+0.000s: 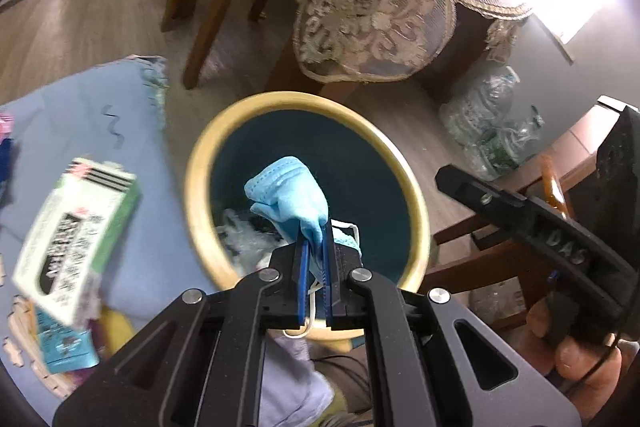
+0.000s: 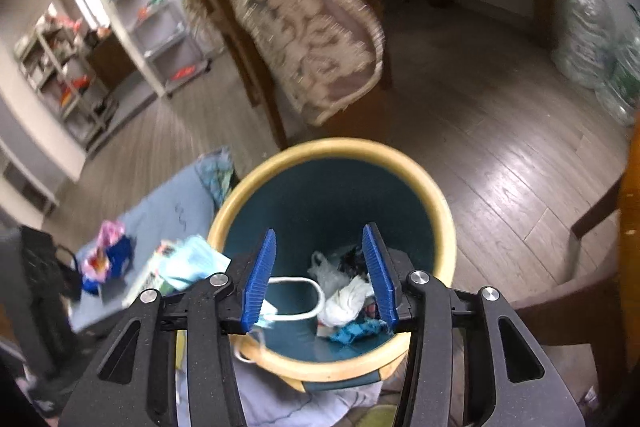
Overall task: Collect trash
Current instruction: 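Lower the face mask into the bin and open the left gripper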
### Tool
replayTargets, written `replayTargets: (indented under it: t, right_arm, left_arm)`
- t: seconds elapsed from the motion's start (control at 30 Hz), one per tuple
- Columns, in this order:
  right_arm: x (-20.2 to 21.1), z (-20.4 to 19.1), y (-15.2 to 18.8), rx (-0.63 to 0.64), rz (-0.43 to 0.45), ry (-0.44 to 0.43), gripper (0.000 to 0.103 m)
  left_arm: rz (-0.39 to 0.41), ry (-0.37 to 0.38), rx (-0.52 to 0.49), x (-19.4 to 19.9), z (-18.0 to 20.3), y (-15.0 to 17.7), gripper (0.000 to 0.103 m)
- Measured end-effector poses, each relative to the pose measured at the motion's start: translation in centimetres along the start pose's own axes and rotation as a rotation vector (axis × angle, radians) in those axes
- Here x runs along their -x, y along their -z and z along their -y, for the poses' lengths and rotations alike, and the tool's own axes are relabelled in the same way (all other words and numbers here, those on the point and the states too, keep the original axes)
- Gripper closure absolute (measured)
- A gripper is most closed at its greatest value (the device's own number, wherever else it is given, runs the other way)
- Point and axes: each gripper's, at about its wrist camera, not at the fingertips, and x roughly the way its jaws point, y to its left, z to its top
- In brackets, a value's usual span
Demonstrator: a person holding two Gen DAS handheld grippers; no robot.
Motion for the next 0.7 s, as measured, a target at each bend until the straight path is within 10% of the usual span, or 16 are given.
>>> replayTargets:
  t: [0.2, 0.7]
  right_arm:
    - [0.2, 0.8, -0.3, -0.040, 0.009, -0.002, 0.054]
    - [-0.6, -2.1, 0.4, 0.025, -0.019, -0.064, 0.043]
  left_arm:
    - [0.004, -0.007, 0.000, -0.6, 0.5, 0.1, 0.036]
    - [0.089, -0.162, -0.005, 5.2, -3.5, -0.7, 0.016]
